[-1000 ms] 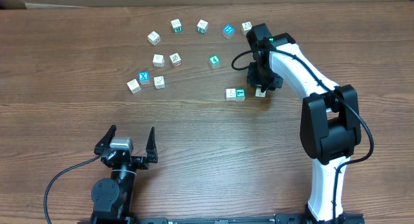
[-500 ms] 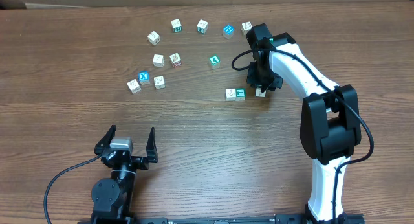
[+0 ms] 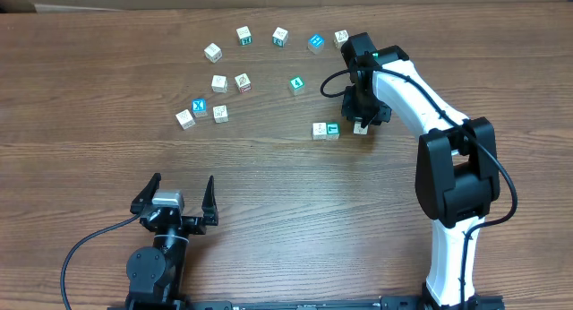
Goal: Form a horizontal line
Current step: 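Lower the white block at the right end of the row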
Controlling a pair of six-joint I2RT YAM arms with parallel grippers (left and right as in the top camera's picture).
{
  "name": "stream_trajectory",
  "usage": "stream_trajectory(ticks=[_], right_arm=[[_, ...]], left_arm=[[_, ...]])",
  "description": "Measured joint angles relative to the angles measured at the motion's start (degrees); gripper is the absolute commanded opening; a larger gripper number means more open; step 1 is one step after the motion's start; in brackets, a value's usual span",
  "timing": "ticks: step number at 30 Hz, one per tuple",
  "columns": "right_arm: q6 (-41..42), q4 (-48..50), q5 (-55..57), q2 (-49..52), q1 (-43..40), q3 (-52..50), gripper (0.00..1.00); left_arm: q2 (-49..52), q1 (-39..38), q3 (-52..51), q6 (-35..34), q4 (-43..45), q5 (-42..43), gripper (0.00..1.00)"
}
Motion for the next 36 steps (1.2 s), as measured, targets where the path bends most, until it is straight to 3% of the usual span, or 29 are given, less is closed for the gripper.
stream_trajectory(ticks=[29,36], right_arm=[[0.02,1.01,-0.02,0.00,0.00,-0.04,0.30],[-0.13,0.96,-0.07,0.00,0.00,-0.15,0.35]], left_arm=[[0.00,0.00,0.02,0.00,0.00,0.00,1.00],[0.00,0.00,0.02,0.00,0.00,0.00,1.00]])
